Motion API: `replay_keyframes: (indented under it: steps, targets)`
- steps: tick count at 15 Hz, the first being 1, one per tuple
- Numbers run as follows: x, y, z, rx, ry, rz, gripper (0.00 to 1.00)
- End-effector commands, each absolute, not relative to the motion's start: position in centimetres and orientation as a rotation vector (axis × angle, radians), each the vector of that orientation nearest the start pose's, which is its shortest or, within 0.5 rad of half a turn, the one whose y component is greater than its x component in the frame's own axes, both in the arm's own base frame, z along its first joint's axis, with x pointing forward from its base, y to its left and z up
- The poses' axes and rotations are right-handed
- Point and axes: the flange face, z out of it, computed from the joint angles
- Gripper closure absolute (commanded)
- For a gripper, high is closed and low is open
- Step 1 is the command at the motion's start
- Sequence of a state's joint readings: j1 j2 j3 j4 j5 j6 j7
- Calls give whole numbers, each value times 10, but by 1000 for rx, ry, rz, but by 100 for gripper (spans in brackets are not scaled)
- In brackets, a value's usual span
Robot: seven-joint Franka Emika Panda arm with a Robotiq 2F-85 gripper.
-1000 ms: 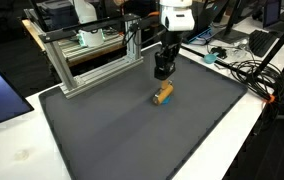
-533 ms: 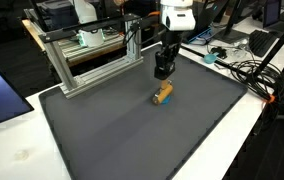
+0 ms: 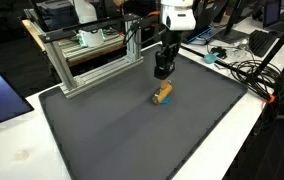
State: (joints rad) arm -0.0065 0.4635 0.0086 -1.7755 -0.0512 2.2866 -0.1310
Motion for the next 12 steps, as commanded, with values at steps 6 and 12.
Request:
replay_keyframes:
  steps: [6, 12]
  targets:
    - [634, -1, 252, -3159, -275, 173, 78]
    - [633, -3, 253, -3151, -284, 178, 78]
